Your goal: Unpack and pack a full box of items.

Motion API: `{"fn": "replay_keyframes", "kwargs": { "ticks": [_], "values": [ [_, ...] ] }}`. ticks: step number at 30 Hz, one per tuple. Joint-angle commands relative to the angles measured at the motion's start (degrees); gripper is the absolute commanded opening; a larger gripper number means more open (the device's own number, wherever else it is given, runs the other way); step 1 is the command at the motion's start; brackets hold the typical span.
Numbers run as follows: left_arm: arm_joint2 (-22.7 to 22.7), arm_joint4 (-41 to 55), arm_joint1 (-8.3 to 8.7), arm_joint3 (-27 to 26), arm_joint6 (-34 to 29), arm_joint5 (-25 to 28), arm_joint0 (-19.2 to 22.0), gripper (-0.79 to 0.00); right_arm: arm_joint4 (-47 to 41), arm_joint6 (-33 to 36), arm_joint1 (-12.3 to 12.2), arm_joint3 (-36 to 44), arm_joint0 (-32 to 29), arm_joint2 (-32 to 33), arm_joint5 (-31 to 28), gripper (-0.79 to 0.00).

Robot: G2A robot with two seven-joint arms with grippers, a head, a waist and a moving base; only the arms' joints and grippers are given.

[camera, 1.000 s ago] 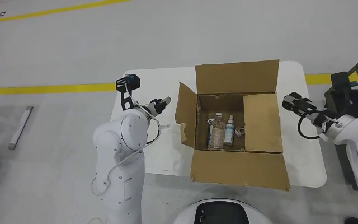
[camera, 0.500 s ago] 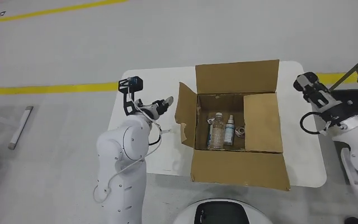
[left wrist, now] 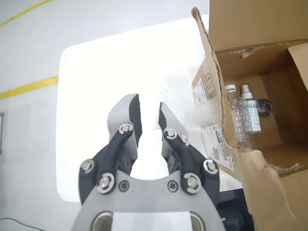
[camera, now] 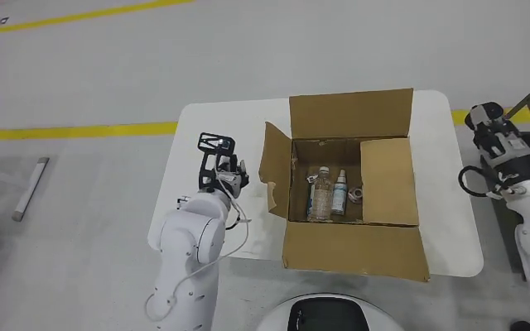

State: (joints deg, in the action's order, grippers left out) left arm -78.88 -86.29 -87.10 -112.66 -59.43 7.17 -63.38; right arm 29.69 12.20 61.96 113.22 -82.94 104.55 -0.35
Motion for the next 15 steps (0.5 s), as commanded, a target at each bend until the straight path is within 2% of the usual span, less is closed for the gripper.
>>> {"fn": "replay_keyframes", "kwargs": {
  "ticks": [1,9,15],
  "values": [
    [0.66,0.20,0.03,0.29,-0.04,-0.11,-0.20,-0.785,0.75,-1.18,0.18,-1.77,0.00,-0.14,3.77,-0.785],
    [3.44,3.96,-0.25,1.86,-0.49,-2.58,2.27,-0.785,-12.43,-4.23,1.37,-10.54,3.61,-0.04,12.42,-0.785],
    [5.10,6.79,-0.28,3.68,-0.88,-2.47,2.96,-0.785,-18.45,-3.80,1.95,-18.16,10.59,-3.19,13.49,-0.785]
  ]
}}
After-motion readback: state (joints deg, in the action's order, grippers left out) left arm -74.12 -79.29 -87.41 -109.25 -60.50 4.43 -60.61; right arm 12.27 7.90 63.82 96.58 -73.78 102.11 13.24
